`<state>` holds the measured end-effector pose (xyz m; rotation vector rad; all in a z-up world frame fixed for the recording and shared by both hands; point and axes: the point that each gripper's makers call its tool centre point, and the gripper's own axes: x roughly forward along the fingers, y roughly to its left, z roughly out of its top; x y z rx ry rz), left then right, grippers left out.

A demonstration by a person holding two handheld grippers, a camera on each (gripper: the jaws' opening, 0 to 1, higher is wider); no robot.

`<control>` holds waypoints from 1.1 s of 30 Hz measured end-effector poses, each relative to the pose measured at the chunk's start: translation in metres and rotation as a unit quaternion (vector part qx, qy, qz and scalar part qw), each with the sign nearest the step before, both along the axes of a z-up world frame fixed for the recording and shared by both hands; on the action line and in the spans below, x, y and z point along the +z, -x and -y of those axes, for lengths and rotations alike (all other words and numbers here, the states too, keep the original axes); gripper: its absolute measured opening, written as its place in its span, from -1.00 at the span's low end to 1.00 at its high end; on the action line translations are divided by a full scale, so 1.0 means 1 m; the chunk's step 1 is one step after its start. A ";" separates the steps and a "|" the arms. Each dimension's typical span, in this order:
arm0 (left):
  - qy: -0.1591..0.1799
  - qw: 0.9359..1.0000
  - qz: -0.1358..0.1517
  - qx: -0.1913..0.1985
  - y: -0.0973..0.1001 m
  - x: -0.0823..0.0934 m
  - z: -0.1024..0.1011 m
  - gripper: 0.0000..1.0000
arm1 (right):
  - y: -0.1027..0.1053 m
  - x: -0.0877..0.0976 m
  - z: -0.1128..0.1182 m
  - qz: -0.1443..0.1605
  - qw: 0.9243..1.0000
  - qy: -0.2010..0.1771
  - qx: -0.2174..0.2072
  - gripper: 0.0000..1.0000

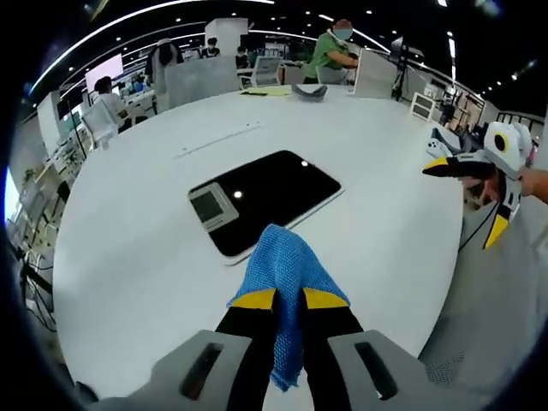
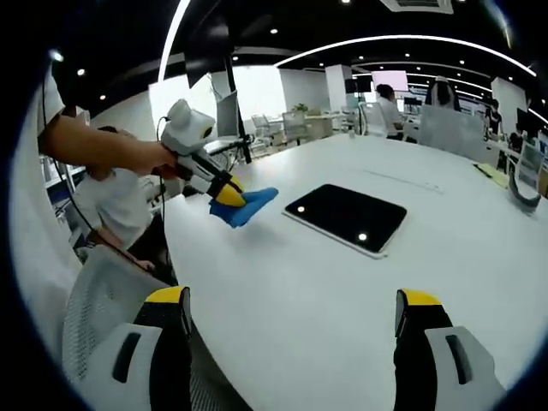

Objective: Wipe the mirror surface with the cleaning cloth until all visible marks leave the cleaned area.

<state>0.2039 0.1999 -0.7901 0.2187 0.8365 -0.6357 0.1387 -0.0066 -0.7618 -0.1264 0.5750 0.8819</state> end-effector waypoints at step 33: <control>-0.052 0.998 -0.040 -0.013 0.002 -0.049 -0.033 -0.80 | 0.012 -0.002 0.014 -0.006 1.000 0.012 -0.015 0.99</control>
